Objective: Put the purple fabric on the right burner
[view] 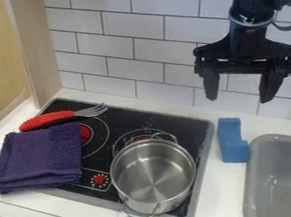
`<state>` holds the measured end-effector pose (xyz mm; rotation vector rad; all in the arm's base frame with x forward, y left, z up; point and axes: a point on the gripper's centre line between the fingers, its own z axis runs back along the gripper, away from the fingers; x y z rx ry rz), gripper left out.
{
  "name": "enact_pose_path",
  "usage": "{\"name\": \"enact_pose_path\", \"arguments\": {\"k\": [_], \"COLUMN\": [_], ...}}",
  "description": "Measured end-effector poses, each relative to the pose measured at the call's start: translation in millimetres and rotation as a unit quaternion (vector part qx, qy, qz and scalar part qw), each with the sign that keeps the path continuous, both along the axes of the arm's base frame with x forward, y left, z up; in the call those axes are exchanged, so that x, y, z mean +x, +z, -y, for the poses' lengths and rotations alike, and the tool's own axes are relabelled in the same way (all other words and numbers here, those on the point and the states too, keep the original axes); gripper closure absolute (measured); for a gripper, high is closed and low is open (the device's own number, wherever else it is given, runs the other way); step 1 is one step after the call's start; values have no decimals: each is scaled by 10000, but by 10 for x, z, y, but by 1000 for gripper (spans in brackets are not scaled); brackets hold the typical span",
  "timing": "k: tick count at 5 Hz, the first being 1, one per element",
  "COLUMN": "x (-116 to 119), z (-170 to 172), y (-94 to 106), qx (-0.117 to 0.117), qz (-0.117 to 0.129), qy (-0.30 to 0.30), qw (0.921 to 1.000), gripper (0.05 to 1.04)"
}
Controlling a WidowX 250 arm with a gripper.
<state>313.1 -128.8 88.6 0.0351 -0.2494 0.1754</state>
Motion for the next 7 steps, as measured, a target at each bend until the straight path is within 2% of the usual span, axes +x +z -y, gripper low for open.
{"name": "enact_pose_path", "arguments": {"k": [1,2,3,4,5,6,7], "x": [-99,-126,-88,-66,-45,-13,-71], "z": [-39,-63,-131,-448,-723,-1018,-1281], "y": [-164,-168,-23,92,76,70,-25], "qx": [132,171,89,44,85,3,-105], "qz": [-271,-354,-155,-54,-88,-132,-242], "qy": [17,126,267,860,1259,1788,2270], "qw": [9995,9991,9995,9963,9920,9838,9735], "gripper": [85,85,85,85,85,85,85]}}
